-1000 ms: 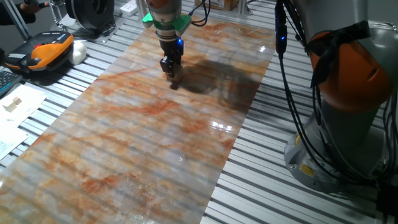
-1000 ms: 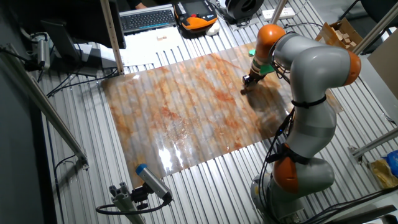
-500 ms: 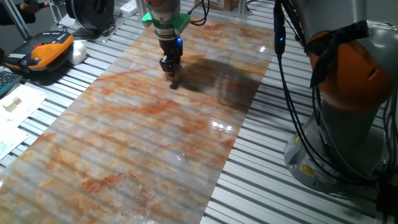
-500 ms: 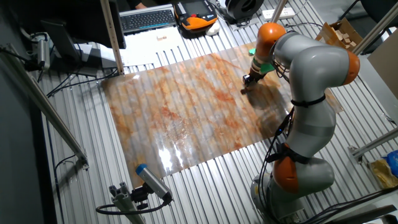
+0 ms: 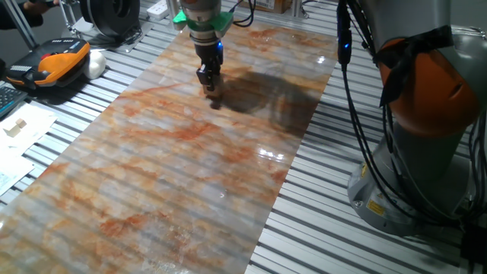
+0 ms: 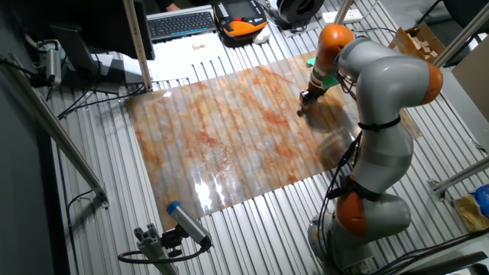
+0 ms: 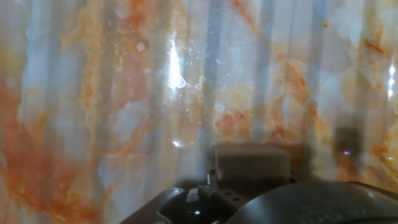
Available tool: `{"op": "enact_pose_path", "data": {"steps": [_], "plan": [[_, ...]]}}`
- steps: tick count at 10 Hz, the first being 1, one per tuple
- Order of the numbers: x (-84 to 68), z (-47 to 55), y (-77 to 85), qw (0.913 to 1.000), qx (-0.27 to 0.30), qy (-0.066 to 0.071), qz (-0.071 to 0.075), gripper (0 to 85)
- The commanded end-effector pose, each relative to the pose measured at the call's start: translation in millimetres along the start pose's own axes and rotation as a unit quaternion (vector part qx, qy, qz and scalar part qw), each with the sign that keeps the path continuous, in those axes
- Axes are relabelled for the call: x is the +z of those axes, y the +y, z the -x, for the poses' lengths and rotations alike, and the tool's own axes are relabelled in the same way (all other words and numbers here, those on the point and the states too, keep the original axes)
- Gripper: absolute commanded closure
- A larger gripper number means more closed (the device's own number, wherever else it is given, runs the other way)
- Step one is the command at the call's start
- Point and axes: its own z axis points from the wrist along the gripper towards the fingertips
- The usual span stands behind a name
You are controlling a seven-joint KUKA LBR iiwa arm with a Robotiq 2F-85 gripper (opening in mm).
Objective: Pick up one small block
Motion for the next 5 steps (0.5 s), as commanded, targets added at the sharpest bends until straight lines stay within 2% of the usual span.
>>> {"op": "enact_pose_path", "data": {"steps": [1, 3, 5], "plan": [[-1.5, -0.8, 0.5, 1.0, 0.002, -0.003, 0.004, 85.0], [-8.4, -3.9, 0.8, 0.9999, 0.007, -0.012, 0.009, 85.0], [-16.7, -6.6, 1.7, 0.9998, 0.01, -0.013, 0.013, 85.0]]}}
